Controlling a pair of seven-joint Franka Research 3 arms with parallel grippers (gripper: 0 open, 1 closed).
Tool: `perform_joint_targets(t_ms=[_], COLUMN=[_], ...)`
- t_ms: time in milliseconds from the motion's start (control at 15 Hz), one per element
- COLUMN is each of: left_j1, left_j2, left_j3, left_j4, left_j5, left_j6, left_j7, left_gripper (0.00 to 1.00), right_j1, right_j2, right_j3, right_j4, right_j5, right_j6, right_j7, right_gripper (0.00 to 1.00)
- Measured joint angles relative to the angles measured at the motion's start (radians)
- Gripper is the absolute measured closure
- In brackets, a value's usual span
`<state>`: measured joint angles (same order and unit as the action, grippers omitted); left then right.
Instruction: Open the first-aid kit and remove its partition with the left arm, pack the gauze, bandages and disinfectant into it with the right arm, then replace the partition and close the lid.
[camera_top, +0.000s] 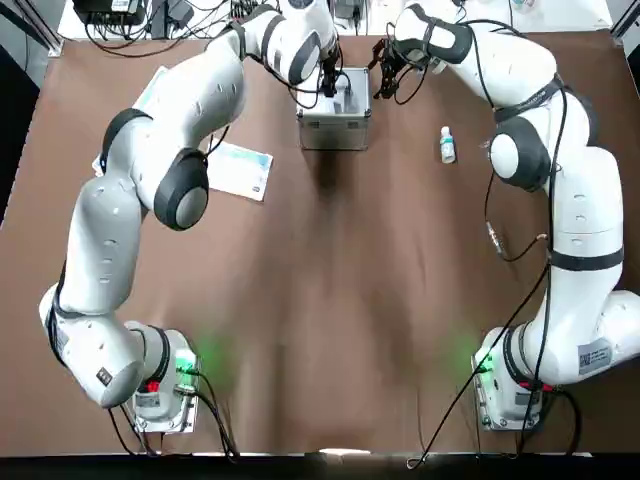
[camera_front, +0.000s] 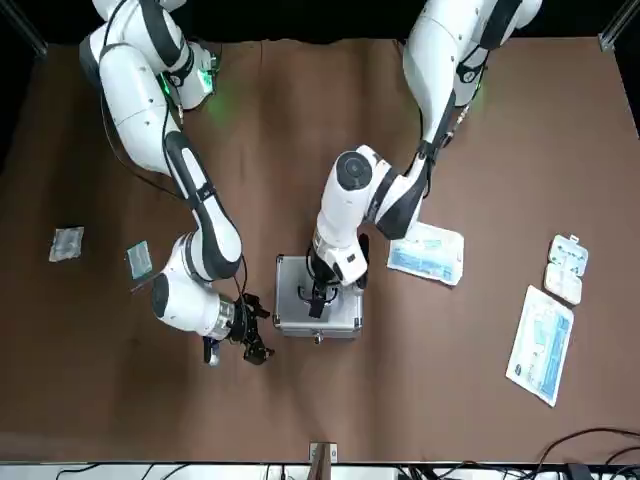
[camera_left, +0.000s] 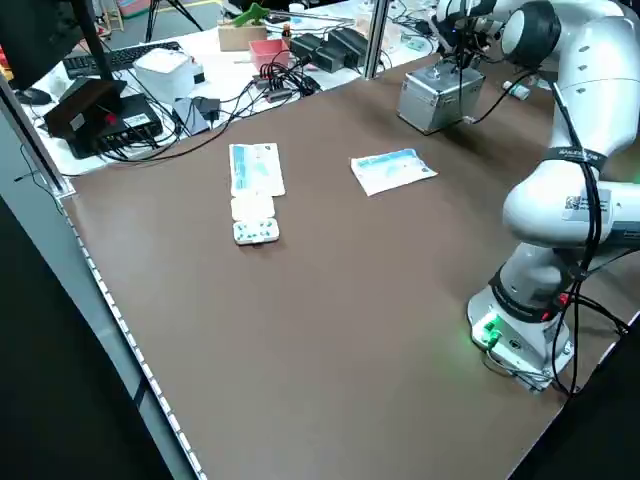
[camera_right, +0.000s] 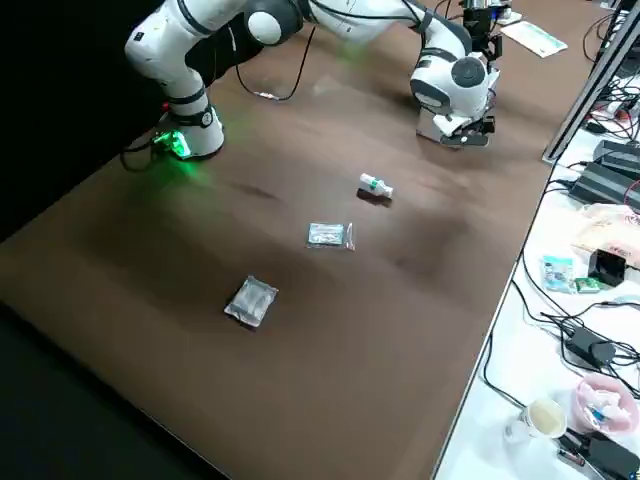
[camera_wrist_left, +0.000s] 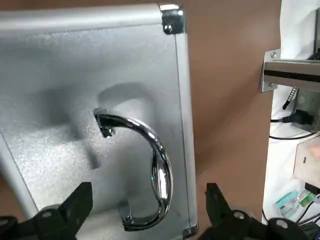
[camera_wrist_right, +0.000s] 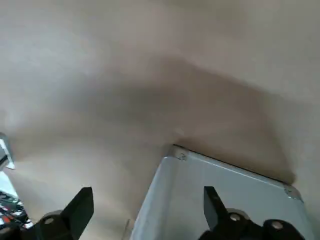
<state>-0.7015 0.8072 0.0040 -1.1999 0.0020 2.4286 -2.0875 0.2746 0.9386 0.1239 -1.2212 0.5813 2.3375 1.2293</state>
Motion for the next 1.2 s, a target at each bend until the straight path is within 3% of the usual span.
perform_joint_targets(t_ms=[533,1200], left_j1=[-0.004,-0.004], left_j2=[0.016,0.029], left_j3=[0.011,0.013], left_j4=[0.006,0.013], left_j5=[0.0,0.0], left_j6=[0.007,0.011], left_j7=[0.0,0.0], left_gripper=[0.01,0.13], right_j1=[0.007,0.013], right_j2=[0.028,0.04], right_j3=[0.011,0.012], right_j4=[0.023,0.034], right_j5=[0.002,0.002], right_j6=[-0.09,-0.122], right_j7=[-0.002,-0.015], right_gripper=[0.04,0.06])
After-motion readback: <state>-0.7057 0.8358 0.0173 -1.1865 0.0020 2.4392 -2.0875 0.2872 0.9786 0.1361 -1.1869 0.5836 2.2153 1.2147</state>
